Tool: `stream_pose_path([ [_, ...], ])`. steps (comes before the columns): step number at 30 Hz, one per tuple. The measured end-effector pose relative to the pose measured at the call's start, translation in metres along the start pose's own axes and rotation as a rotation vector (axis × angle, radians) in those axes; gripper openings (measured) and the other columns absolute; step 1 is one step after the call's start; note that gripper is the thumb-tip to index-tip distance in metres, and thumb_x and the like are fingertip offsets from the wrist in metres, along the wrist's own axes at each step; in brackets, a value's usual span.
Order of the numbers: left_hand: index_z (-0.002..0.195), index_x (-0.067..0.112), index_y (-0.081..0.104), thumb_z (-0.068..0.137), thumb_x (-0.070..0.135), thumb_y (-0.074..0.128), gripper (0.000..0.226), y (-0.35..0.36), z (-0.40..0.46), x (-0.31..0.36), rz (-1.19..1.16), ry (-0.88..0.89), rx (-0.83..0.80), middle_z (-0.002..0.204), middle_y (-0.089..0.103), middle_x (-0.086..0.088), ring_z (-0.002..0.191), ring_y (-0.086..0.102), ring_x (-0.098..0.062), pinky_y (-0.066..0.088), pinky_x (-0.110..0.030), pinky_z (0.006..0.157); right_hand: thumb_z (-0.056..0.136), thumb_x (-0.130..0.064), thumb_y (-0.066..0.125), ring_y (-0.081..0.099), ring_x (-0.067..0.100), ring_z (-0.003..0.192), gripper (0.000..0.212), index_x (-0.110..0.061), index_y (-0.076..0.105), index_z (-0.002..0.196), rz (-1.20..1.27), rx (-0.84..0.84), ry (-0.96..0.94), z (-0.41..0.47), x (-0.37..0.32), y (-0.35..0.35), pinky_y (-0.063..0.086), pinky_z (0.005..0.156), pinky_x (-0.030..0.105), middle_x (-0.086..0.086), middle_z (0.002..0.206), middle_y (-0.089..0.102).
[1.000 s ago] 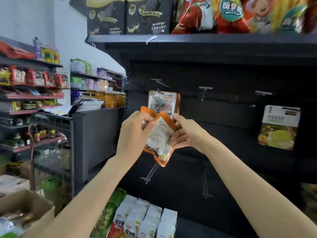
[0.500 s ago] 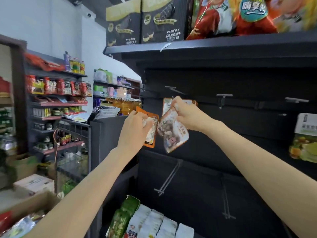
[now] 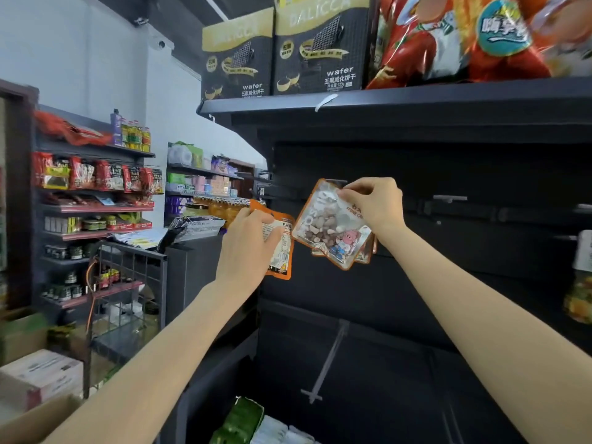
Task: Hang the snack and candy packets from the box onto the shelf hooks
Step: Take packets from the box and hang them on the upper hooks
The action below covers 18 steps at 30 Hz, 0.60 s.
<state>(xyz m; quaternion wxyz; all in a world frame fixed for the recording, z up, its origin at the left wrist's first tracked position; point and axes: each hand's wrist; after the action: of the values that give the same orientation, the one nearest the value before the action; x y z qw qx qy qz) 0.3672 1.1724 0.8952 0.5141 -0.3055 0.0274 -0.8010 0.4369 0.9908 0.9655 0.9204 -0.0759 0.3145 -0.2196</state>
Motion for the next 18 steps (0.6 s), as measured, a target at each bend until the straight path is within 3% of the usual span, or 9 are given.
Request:
stream_pose_path([
  [7,0.114,0.010,0.062,0.092,0.023,0.058,0.026,0.009,0.008,0.005,-0.003,0.033,-0.051,0.124,0.056,-0.004,0.114,0.051,-0.019,0.036,-0.028,0.093,0.076,-0.025,0.078,0.067,0.015,0.076,0.013,-0.016,0.069,0.082,0.028,-0.006,0.187,0.013,0.000,0.010,0.057,0.072,0.031,-0.001,0.079,0.067],
  [14,0.113,0.012,0.064,0.091,0.029,0.060,0.028,0.019,0.009,0.009,0.012,0.037,-0.067,0.119,0.058,-0.004,0.111,0.053,-0.019,0.038,-0.032,0.091,0.076,-0.027,0.078,0.067,0.017,0.081,0.019,-0.023,0.060,0.070,0.029,-0.026,0.182,0.013,-0.001,0.015,0.056,0.079,0.037,-0.002,0.080,0.065],
  [18,0.114,0.012,0.063,0.091,0.028,0.060,0.028,0.020,0.009,0.011,0.008,0.035,-0.070,0.119,0.057,-0.004,0.110,0.053,-0.019,0.040,-0.036,0.093,0.074,-0.026,0.080,0.069,0.021,0.081,0.018,-0.017,0.066,0.083,0.146,-0.044,0.279,0.014,0.002,0.019,0.058,0.079,0.043,0.005,0.086,0.069],
])
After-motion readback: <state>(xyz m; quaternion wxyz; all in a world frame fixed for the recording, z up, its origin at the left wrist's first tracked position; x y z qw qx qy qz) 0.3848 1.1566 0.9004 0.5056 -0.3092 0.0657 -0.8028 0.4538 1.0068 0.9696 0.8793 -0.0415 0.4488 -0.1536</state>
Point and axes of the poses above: each hand's wrist, its own z-axis towards the middle knuckle, its own y-axis out of the palm, x = y × z
